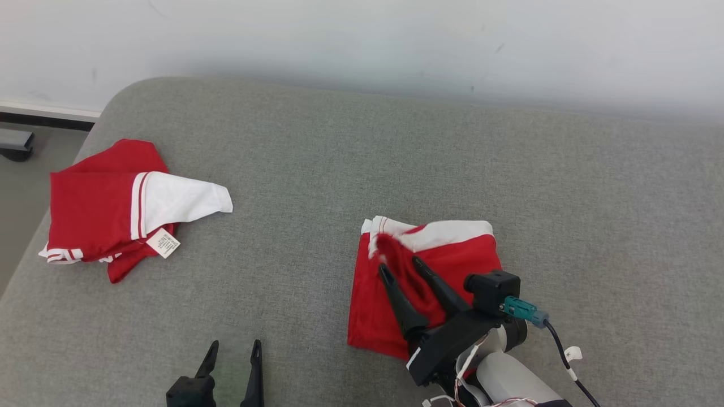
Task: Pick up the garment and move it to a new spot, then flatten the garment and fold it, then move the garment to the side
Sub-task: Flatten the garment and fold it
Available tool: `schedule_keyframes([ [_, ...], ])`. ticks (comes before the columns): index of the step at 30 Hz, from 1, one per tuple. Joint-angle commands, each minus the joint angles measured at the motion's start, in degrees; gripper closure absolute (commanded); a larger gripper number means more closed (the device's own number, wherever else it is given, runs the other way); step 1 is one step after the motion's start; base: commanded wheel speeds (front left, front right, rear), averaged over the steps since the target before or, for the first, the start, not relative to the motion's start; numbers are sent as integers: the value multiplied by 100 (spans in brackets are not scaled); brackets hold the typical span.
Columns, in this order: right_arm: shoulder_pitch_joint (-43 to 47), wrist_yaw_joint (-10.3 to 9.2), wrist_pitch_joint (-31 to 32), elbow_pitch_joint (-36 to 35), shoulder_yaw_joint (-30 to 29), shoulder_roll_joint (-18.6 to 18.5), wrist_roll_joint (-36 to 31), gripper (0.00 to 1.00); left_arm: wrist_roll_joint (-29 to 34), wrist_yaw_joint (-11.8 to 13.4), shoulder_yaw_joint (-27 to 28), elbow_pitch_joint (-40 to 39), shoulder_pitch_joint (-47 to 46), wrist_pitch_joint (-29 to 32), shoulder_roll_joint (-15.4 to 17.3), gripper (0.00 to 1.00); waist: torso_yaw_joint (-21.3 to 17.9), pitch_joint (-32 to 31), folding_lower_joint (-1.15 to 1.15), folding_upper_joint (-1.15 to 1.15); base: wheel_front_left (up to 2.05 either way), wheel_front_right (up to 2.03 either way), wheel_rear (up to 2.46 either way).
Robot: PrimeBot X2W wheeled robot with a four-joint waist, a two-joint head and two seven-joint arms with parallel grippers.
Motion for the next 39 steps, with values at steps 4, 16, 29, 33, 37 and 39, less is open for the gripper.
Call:
schedule_keyframes([
  [4,-56,-13,-239,81,-149,35,2,0,46,64,117,-87,77,-19,-5,0,-110,-43,0,0,0,0,0],
  [16,751,-13,-298,-985,-2149,32,-1618,0,302,97,415,-588,69,-19,-5,0,-682,-106,0,0,0,0,0],
  [29,1763,-13,-298,-1438,-2729,78,-2379,0,555,29,654,-740,384,-19,-4,0,-1002,-436,0,0,0,0,0],
  [33,1971,-13,-298,-1501,-2724,77,-2399,0,608,32,728,-804,524,-19,-4,0,-1086,-561,0,0,0,0,0],
  [37,2039,-13,-298,-1515,-2638,77,-2405,0,649,40,799,-850,644,-19,-3,0,-1181,-628,0,0,0,0,0],
  [39,2052,-13,-298,-1502,-2602,78,-2409,0,635,46,804,-867,697,-19,-5,0,-1209,-663,0,0,0,0,0],
])
